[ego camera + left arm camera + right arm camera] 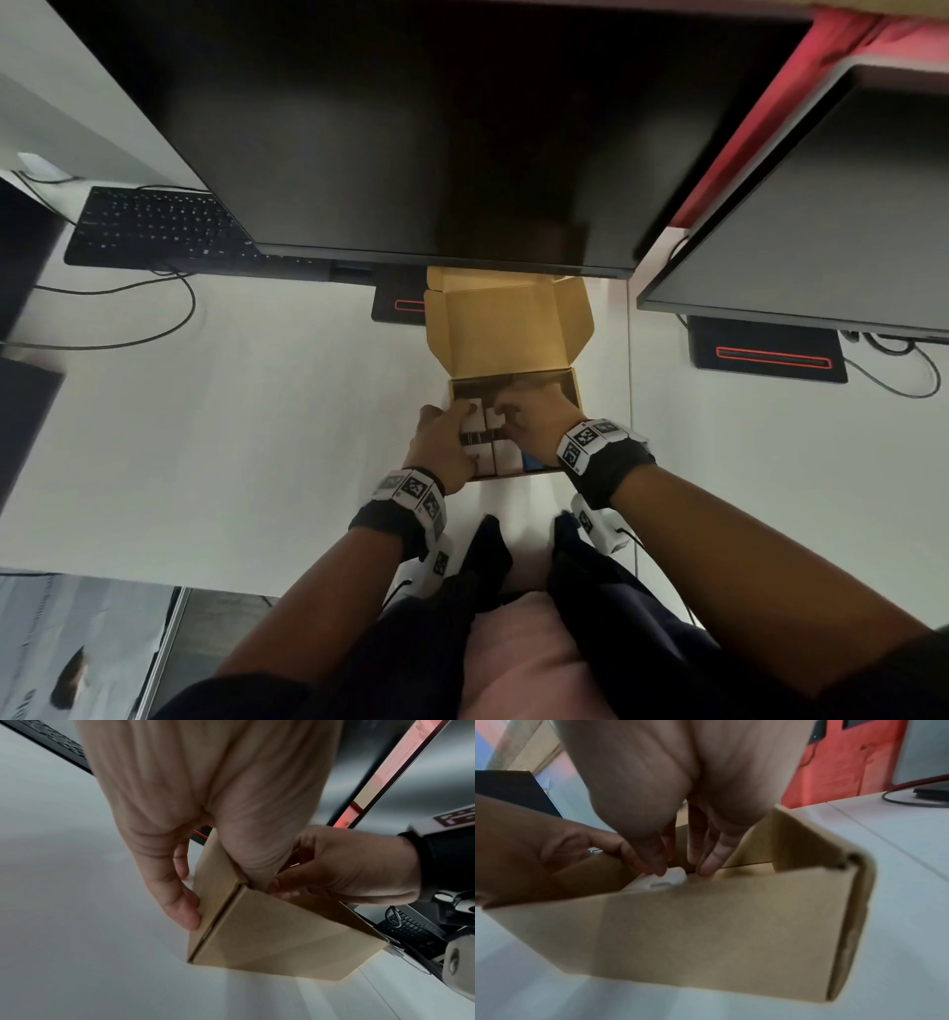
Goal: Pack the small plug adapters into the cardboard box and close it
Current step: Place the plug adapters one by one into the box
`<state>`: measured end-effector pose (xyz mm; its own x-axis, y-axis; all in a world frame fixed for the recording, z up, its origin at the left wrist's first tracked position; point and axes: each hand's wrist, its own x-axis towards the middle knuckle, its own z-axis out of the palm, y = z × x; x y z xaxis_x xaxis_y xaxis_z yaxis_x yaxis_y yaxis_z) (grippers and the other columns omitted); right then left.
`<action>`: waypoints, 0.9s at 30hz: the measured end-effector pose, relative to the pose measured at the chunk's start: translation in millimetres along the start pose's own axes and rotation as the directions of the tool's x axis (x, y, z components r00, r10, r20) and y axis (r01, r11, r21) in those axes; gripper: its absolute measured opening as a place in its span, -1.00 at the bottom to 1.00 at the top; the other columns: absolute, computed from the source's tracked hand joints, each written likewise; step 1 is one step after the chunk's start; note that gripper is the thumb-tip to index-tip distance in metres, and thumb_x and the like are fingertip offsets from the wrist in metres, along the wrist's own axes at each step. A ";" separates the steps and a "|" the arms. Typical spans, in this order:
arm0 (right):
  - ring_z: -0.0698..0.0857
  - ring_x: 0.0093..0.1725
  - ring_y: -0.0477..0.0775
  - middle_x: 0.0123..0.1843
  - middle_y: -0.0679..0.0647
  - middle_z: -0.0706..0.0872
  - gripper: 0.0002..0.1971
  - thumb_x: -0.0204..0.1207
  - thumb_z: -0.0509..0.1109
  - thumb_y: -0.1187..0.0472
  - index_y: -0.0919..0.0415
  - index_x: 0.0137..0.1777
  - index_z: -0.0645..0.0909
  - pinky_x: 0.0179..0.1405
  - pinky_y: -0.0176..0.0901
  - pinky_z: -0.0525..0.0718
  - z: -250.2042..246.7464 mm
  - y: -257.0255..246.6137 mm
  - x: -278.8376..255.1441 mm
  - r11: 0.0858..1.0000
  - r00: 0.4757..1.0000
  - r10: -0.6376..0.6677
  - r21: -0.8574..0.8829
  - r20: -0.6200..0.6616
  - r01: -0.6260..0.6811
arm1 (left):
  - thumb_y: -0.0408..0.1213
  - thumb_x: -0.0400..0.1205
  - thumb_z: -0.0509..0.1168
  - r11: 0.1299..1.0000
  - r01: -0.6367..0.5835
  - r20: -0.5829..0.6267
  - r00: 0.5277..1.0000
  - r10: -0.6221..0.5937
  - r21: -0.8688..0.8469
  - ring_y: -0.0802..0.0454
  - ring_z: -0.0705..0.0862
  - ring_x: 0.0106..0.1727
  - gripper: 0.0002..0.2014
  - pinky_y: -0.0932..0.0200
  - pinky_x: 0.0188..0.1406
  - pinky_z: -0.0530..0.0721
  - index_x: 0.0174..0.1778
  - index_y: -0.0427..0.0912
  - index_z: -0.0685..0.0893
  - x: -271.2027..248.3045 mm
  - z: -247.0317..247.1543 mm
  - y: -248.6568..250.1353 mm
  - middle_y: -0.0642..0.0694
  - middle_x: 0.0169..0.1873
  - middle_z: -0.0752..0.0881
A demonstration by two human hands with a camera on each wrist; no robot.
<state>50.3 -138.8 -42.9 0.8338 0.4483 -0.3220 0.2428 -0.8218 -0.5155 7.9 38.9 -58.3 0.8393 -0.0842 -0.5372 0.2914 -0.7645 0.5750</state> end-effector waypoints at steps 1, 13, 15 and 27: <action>0.70 0.14 0.18 0.15 0.12 0.76 -0.76 0.45 0.43 0.34 0.14 0.10 0.74 0.21 0.07 0.67 0.7 -0.5 0.2 0.999 0.999 -0.029 -0.019 0.017 0.030 | -0.36 0.42 0.43 1.000 -0.002 -0.002 1.000 0.002 -0.001 -0.13 0.48 0.02 -0.33 0.17 0.02 0.55 0.44 0.07 0.41 -0.3 0.4 -0.1 -0.12 0.15 0.37; 0.71 0.23 0.18 0.27 0.05 0.76 -0.59 0.44 0.41 0.48 0.01 0.13 0.78 0.25 0.08 0.68 11.0 -0.1 6.8 0.973 0.990 -0.093 -0.200 0.108 0.113 | -0.35 0.43 0.44 1.000 0.018 0.004 1.000 -0.018 0.003 -0.10 0.45 0.02 -0.30 0.19 0.05 0.57 0.50 0.06 0.38 -5.1 -1.3 -2.6 -0.09 0.13 0.33; 0.68 0.28 0.16 0.30 0.07 0.73 -0.61 0.41 0.43 0.50 0.04 0.10 0.80 0.28 0.04 0.66 12.3 -0.3 3.6 0.974 0.988 -0.142 -0.169 0.064 0.151 | -0.34 0.43 0.43 1.000 0.026 0.003 1.000 -0.026 0.009 -0.13 0.48 0.03 -0.31 0.18 0.02 0.57 0.48 0.08 0.39 -6.3 -2.6 -4.2 -0.10 0.12 0.35; 0.77 -0.20 0.20 -0.08 0.22 0.81 -0.79 0.53 0.36 0.43 0.25 0.05 0.79 -0.05 -0.20 0.67 -21.2 25.8 -24.8 0.990 0.915 0.017 0.134 -0.404 0.041 | -0.32 0.41 0.47 0.993 0.115 -0.071 0.991 -0.113 0.020 -0.07 0.47 0.11 -0.24 0.27 0.09 0.44 0.55 0.07 0.37 -14.4 -32.9 -51.8 -0.24 0.22 0.51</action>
<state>46.5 -178.6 -31.4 0.9670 0.2543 0.0177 0.2082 -0.7479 -0.6303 -4.1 100.7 -60.0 0.8314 0.0483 -0.5535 0.3762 -0.7820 0.4969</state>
